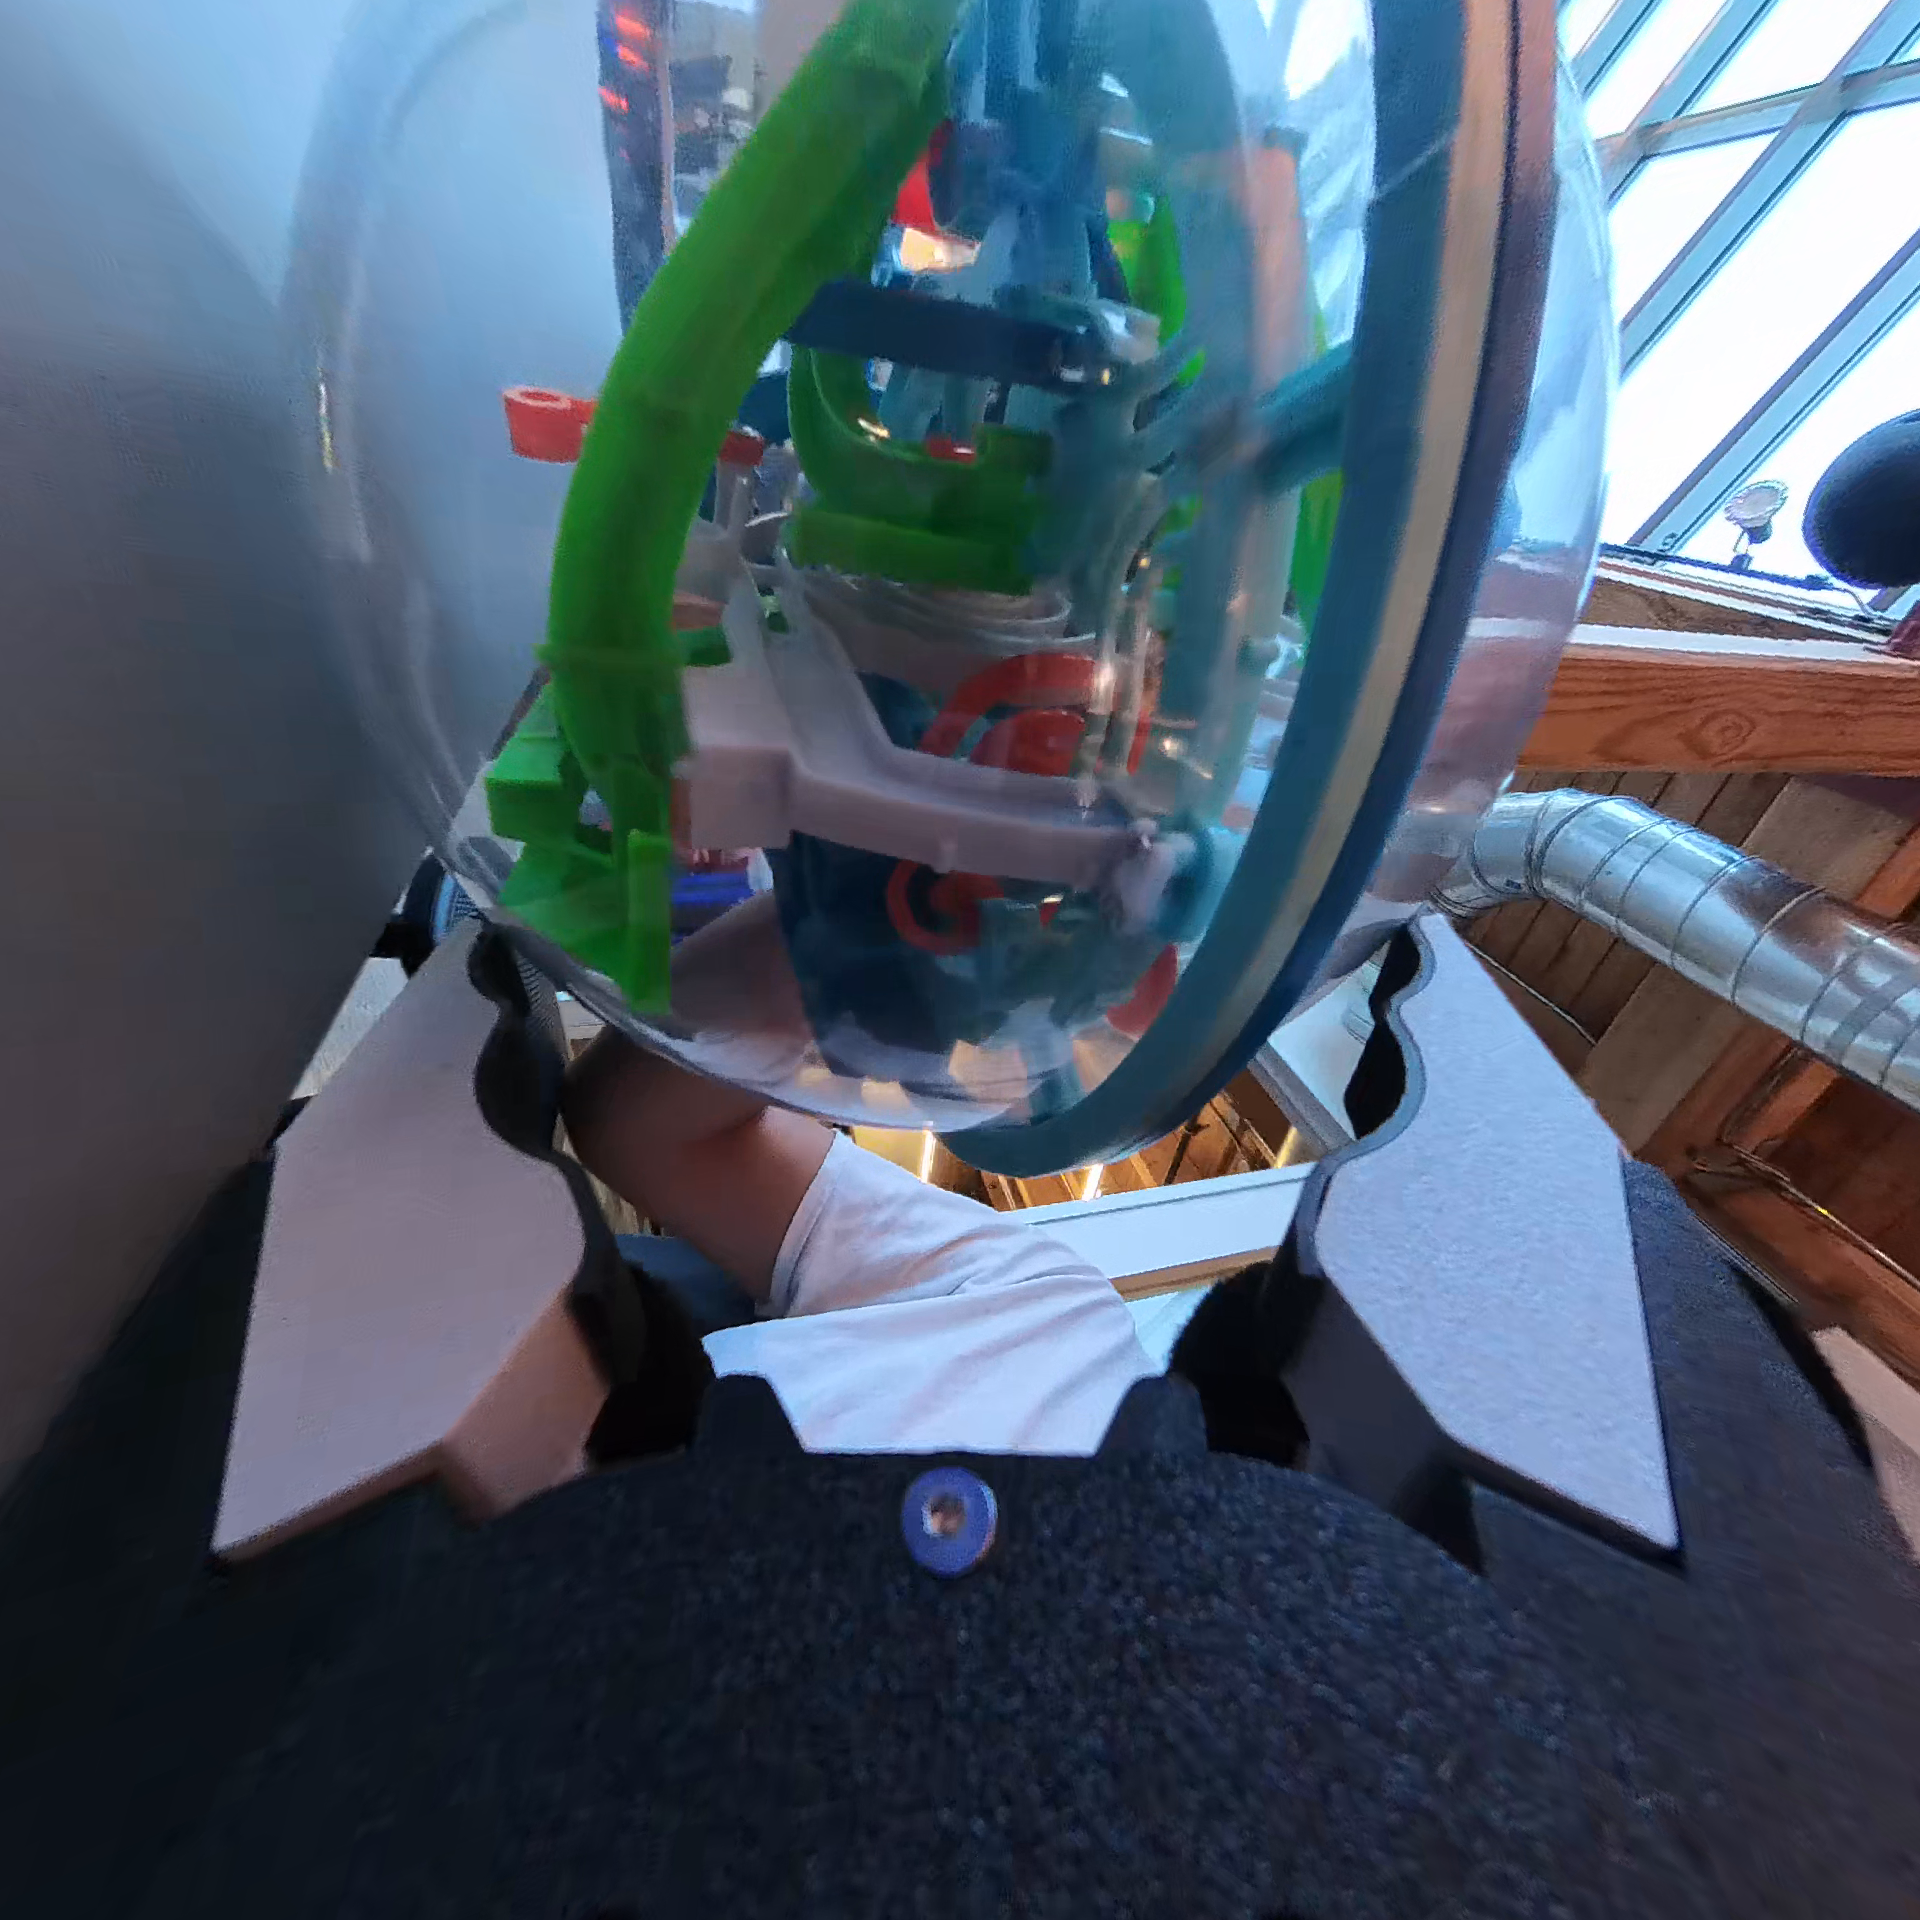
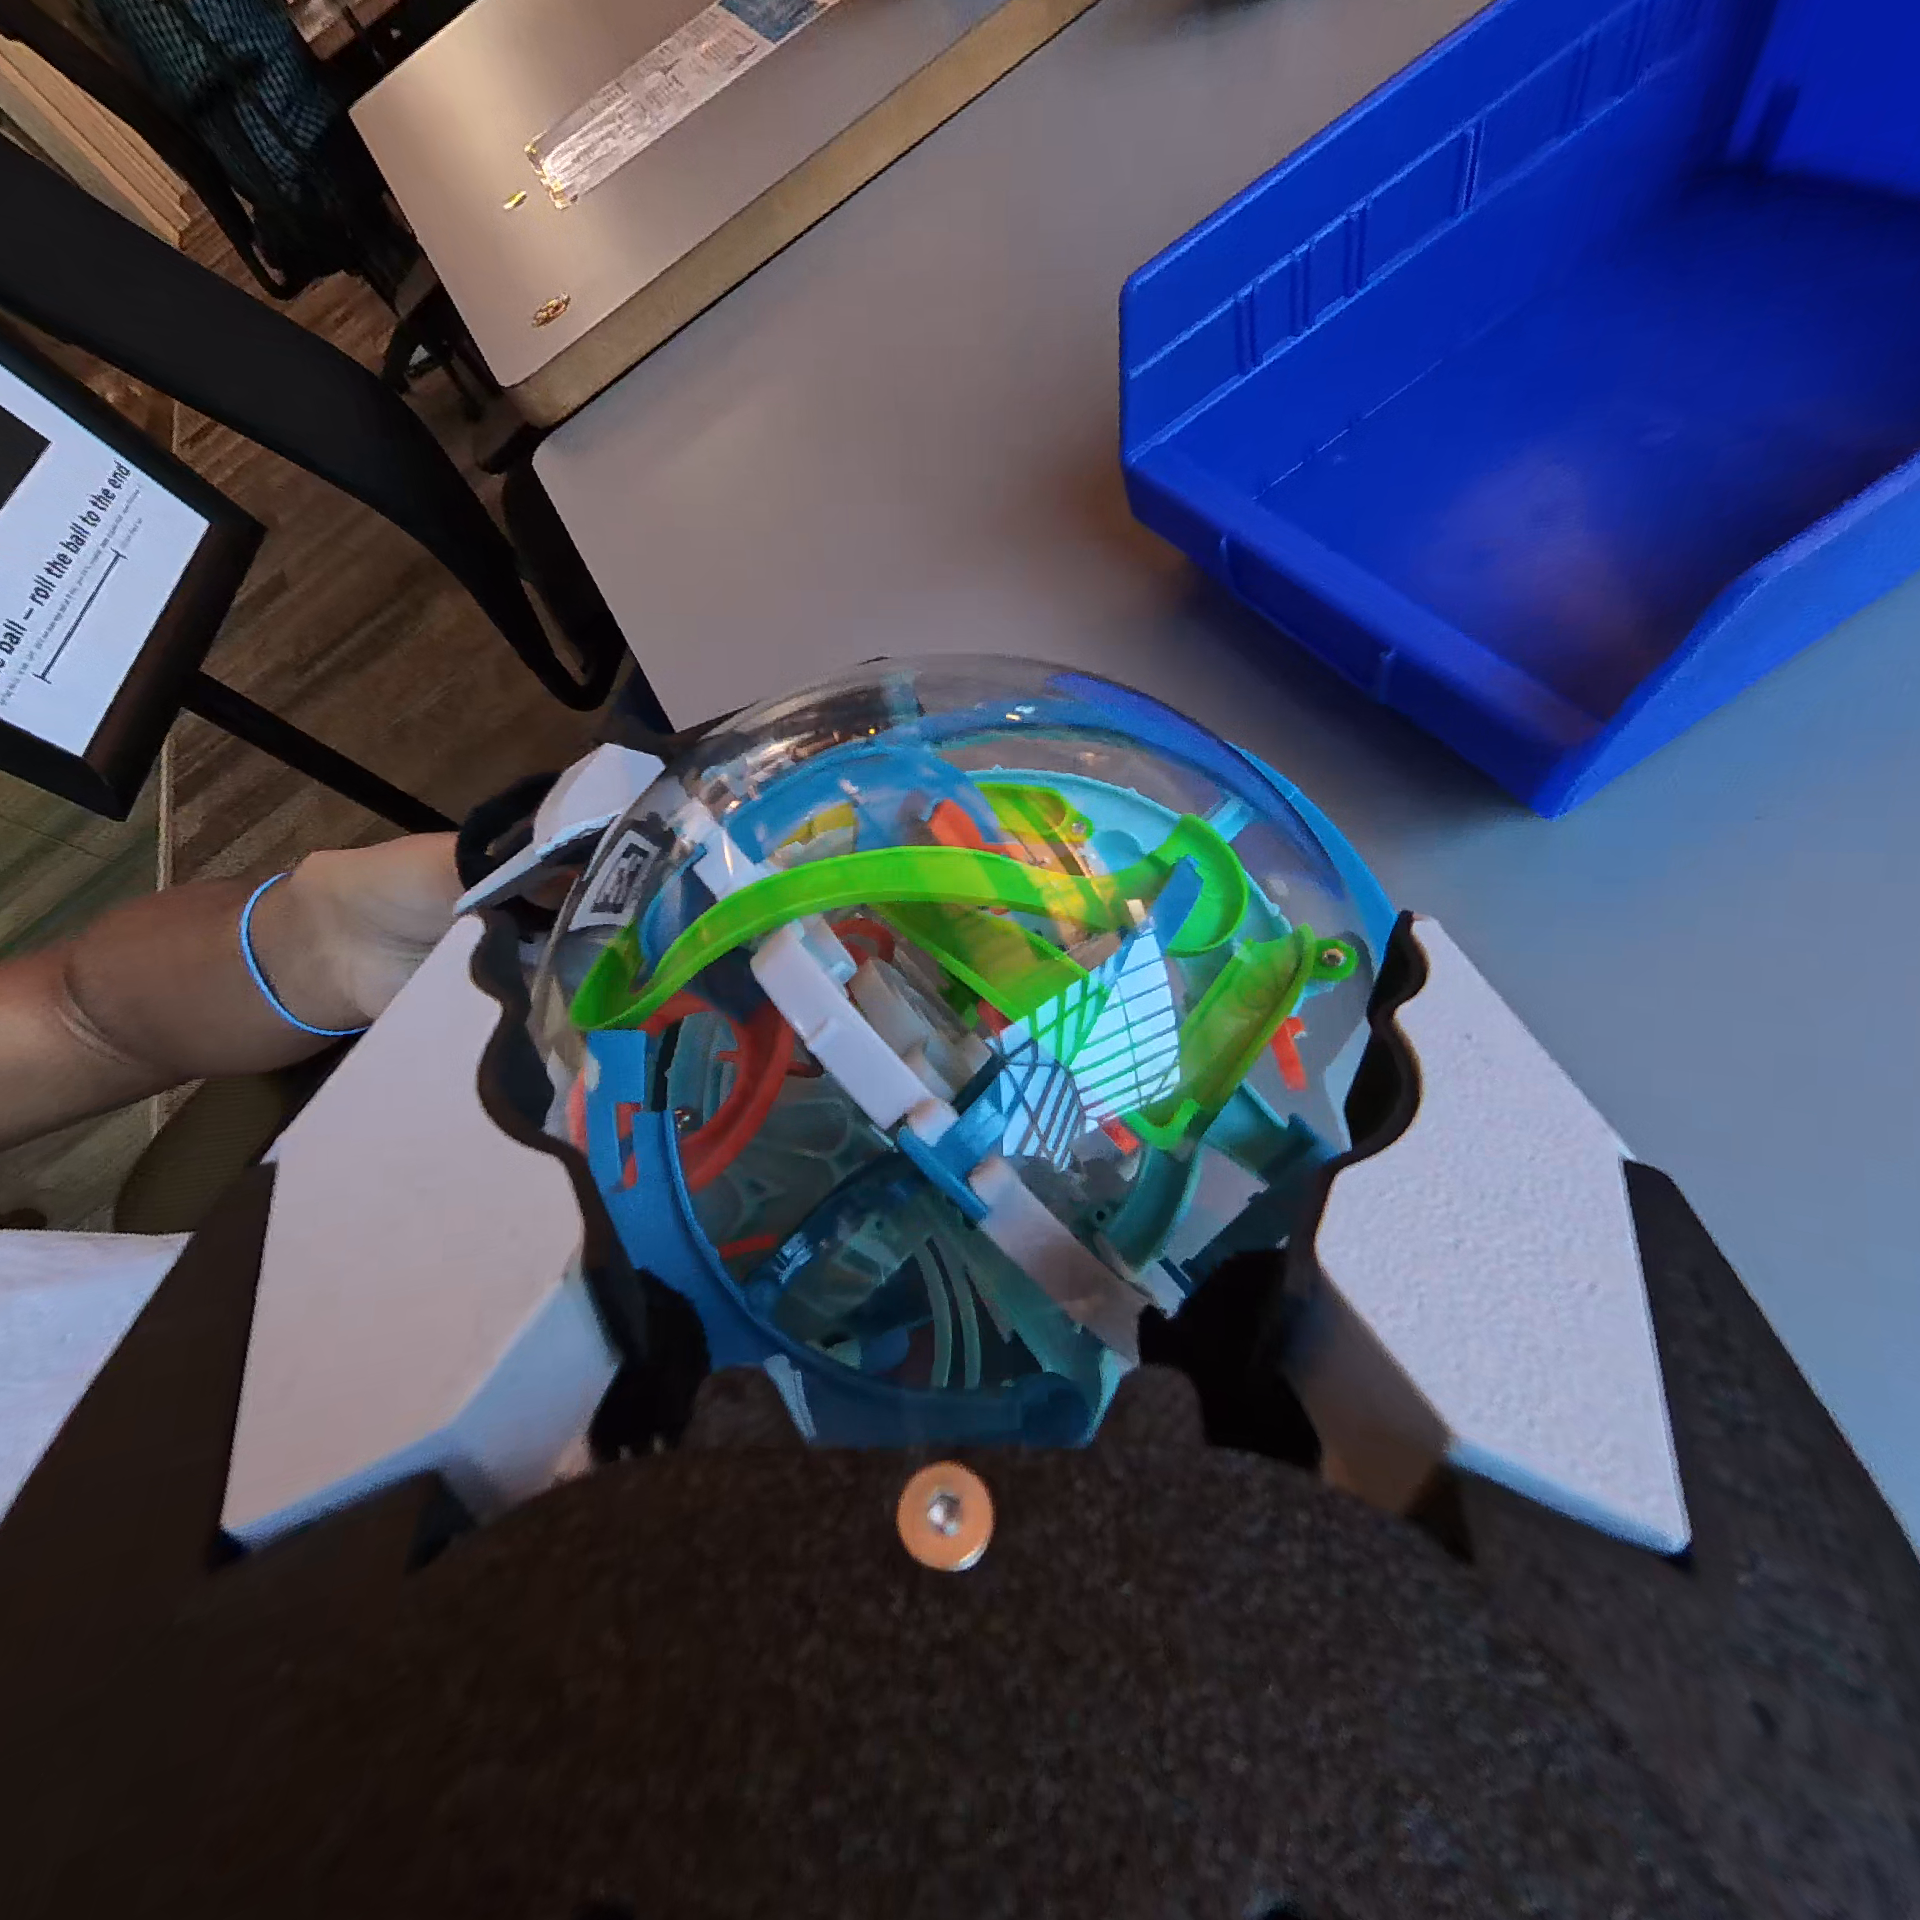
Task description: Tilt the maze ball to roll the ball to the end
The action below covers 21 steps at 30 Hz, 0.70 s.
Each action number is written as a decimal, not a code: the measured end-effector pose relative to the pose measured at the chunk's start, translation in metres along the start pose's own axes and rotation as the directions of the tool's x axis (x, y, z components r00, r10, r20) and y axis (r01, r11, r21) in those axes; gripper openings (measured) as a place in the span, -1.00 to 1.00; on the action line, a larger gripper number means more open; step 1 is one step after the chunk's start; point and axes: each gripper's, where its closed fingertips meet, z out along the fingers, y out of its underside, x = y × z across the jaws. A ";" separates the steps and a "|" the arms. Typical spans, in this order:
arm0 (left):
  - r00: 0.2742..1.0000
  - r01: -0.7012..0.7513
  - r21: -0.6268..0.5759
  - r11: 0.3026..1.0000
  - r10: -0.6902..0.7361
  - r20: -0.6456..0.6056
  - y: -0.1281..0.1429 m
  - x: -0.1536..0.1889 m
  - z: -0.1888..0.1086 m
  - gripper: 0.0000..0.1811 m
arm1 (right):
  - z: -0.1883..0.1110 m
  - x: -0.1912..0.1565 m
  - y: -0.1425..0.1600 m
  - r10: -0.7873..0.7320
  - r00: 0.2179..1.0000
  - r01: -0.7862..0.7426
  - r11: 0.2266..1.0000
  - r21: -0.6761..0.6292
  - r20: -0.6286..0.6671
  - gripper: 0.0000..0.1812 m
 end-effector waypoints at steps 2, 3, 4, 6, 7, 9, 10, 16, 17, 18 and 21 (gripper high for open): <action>1.000 -0.001 -0.001 1.000 0.001 0.000 0.000 0.000 -0.001 0.70 | 0.001 0.000 -0.001 0.000 1.000 0.000 1.000 0.002 0.000 0.70; 1.000 -0.003 -0.003 1.000 0.003 0.000 -0.001 0.001 -0.002 0.70 | 0.002 0.000 -0.001 0.000 1.000 0.000 1.000 0.006 0.002 0.70; 1.000 -0.007 -0.007 1.000 0.007 0.001 0.000 0.001 -0.003 0.70 | 0.002 0.000 -0.002 0.001 1.000 -0.001 1.000 0.010 0.006 0.70; 1.000 -0.024 -0.031 0.999 0.024 0.013 0.004 0.000 -0.006 0.70 | 0.004 -0.003 -0.002 -0.004 1.000 0.004 1.000 0.019 0.027 0.69; 0.998 -0.046 -0.057 0.997 0.048 0.031 0.009 0.000 -0.010 0.66 | 0.005 -0.005 -0.001 -0.008 0.999 0.008 1.000 0.019 0.043 0.69; 0.988 -0.125 -0.090 0.988 0.132 0.084 0.016 -0.002 -0.024 0.52 | 0.008 -0.006 0.002 0.004 0.997 -0.005 1.000 0.010 0.071 0.68; 0.980 -0.164 -0.086 0.983 0.172 0.099 0.018 -0.001 -0.031 0.43 | 0.010 -0.006 0.001 0.019 0.996 -0.022 0.999 0.026 0.083 0.68; 0.793 -0.361 -0.392 0.846 0.500 0.349 0.051 -0.002 -0.071 0.44 | 0.020 -0.001 -0.008 0.044 0.992 -0.047 0.999 0.022 0.121 0.68; 0.714 -0.414 -0.434 0.800 0.581 0.390 0.049 0.001 -0.081 0.42 | 0.021 -0.001 -0.009 0.039 0.991 -0.042 0.999 0.019 0.124 0.68; 0.595 -0.475 -0.486 0.734 0.675 0.437 0.042 0.004 -0.091 0.41 | 0.023 -0.002 -0.010 0.034 0.991 -0.036 0.999 0.017 0.127 0.68; 0.090 -0.641 -0.636 0.429 0.865 0.493 0.000 0.022 -0.110 0.66 | 0.028 -0.001 -0.013 0.030 0.991 -0.030 1.000 0.003 0.129 0.67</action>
